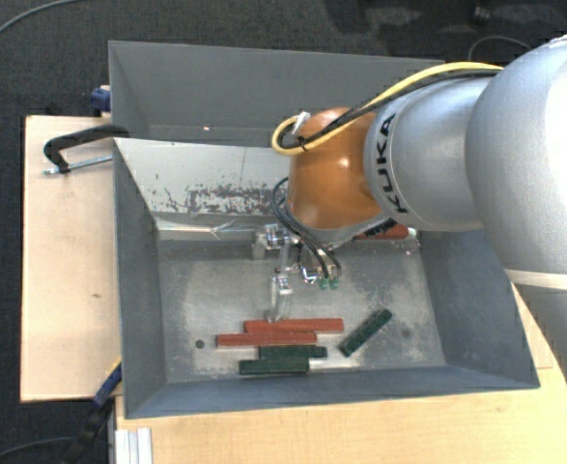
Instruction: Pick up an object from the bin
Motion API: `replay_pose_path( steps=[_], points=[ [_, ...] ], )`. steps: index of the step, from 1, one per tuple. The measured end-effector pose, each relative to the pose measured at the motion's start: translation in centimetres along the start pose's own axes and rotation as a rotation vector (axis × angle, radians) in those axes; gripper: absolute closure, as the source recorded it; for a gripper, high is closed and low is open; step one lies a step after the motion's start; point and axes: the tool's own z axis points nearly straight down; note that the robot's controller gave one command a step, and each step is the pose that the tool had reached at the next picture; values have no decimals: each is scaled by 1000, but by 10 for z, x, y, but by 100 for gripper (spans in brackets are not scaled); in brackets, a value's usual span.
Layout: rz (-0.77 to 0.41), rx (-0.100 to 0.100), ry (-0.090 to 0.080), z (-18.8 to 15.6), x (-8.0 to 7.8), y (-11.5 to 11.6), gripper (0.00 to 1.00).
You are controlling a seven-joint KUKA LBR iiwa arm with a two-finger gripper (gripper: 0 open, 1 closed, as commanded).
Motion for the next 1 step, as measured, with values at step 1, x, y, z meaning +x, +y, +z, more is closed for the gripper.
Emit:
replay_pose_path(
  steps=[1],
  points=[
    [-265, -1, 0, 0, 42, 86, 0]
  ],
)
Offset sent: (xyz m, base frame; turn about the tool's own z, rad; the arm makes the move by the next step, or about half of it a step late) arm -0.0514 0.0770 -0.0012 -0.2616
